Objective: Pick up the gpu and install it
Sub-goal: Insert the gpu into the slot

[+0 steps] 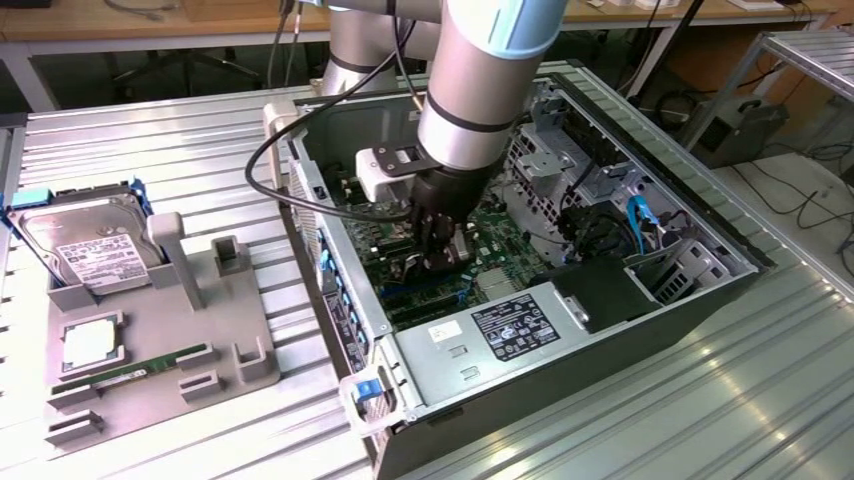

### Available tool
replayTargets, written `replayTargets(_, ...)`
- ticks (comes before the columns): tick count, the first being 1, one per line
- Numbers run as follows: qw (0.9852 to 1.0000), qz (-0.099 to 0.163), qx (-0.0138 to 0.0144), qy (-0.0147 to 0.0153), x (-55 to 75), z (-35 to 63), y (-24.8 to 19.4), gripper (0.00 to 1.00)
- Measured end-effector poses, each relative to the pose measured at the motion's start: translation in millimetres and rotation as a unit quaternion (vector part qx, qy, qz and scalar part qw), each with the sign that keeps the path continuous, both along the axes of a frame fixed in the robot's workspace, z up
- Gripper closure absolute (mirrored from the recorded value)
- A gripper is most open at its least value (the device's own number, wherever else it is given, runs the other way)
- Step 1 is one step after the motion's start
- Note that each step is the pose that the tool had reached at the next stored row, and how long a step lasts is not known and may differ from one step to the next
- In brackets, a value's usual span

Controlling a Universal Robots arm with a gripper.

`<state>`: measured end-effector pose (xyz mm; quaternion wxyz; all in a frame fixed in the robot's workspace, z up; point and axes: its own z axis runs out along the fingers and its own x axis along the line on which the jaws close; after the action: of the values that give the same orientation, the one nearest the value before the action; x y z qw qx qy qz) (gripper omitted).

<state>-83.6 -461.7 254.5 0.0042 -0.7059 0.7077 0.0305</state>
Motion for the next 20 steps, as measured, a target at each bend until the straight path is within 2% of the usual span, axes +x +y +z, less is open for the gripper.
replayTargets(8, 1.0, 0.0, 0.0006, 0.0, 0.0, -0.9, 0.1, 0.74)
replayTargets(9, 1.0, 0.0, 0.0015, -0.0002, 0.0, -1.4, 0.3, 0.74)
replayTargets(12, 1.0, 0.0, 0.0005, 0.0, 0.0, 0.2, 0.0, 0.73)
replayTargets(13, 1.0, 0.0, 0.0008, -0.0001, 0.1, 1.4, 0.1, 0.66)
replayTargets(15, 1.0, 0.0, 0.0009, -0.0001, 0.2, 6.5, 0.1, 0.66)
replayTargets(19, 1.0, 0.0, 0.001, 0.0, 0.3, 27.7, 0.1, 0.66)
replayTargets(20, 1.0, 0.0, 0.0006, 0.0, 0.3, 29.0, 0.3, 0.66)
